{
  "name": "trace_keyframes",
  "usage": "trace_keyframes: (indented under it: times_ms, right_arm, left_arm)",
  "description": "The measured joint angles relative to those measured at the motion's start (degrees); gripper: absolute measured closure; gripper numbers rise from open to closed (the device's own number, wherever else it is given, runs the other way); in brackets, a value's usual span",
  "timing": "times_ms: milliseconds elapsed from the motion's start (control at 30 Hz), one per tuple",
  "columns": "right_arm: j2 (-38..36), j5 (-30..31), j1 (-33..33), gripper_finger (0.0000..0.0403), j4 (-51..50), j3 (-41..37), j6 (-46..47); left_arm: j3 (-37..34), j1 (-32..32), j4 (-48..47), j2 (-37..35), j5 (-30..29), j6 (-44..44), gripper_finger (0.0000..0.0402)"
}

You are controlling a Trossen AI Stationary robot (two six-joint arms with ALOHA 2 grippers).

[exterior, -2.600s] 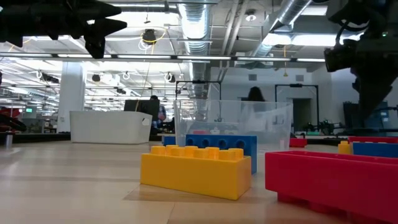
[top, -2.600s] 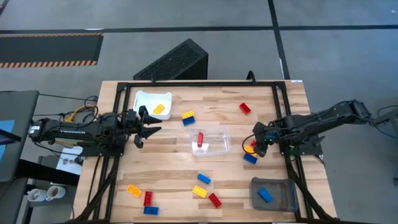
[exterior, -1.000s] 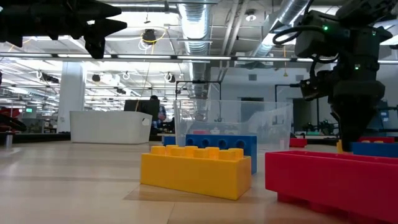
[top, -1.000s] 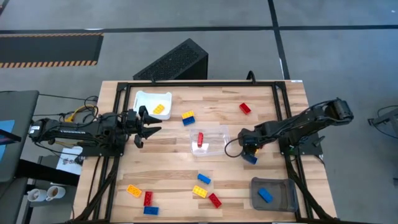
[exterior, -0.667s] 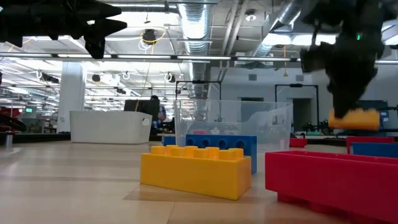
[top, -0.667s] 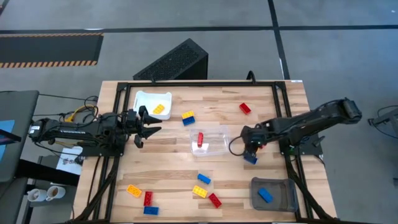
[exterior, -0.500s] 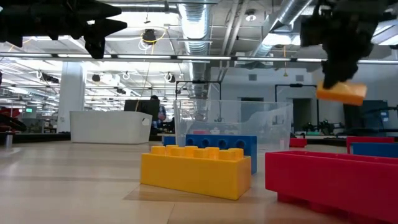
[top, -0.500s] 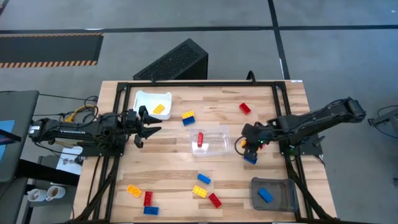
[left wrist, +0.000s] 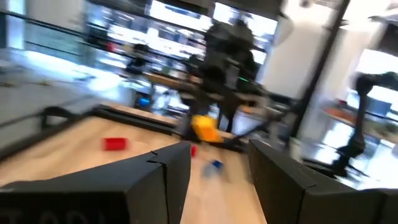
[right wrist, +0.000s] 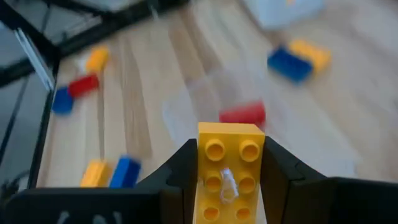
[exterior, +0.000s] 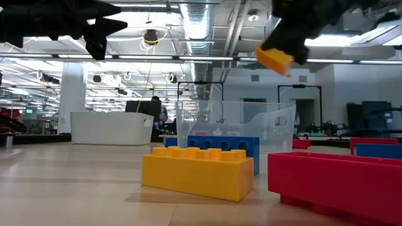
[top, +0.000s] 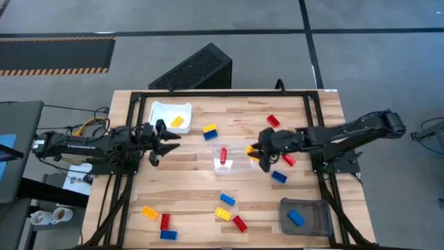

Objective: Sort & place blocks by color
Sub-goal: Put the yellow game piece into the white bin

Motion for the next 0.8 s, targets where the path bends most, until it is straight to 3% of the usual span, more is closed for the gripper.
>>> trace_keyframes:
  times_ms: [100, 267, 467, 667, 800]
  right_arm:
    - [2.4, -1.5, -2.7, 0.0278, 10.3, 0.0, -4.3]
    - [7.6, -6.2, -7.8, 0.0278, 28.7, 0.0, -10.5]
    - [14.6, -13.1, -14.1, 0.0277, 45.1, 0.1, -11.0]
    - [21.9, -17.7, -18.6, 0.0277, 48.7, 4.3, -13.1]
    - [27.1, -22.5, -21.1, 0.0276, 49.1, 9.4, -13.8]
  left_arm:
    - [0.0, -2.2, 0.6, 1.9, 0.4, 1.1, 0.0246]
    - [0.0, -4.5, 3.0, 7.1, -9.7, 3.8, 0.0227]
    - [0.0, -4.6, 10.9, 16.1, -14.3, 3.4, 0.0191]
    - [0.1, -1.9, 22.7, 25.0, -20.4, 3.3, 0.0136]
    - [3.0, 4.6, 21.9, 29.7, -13.5, 1.2, 0.0107]
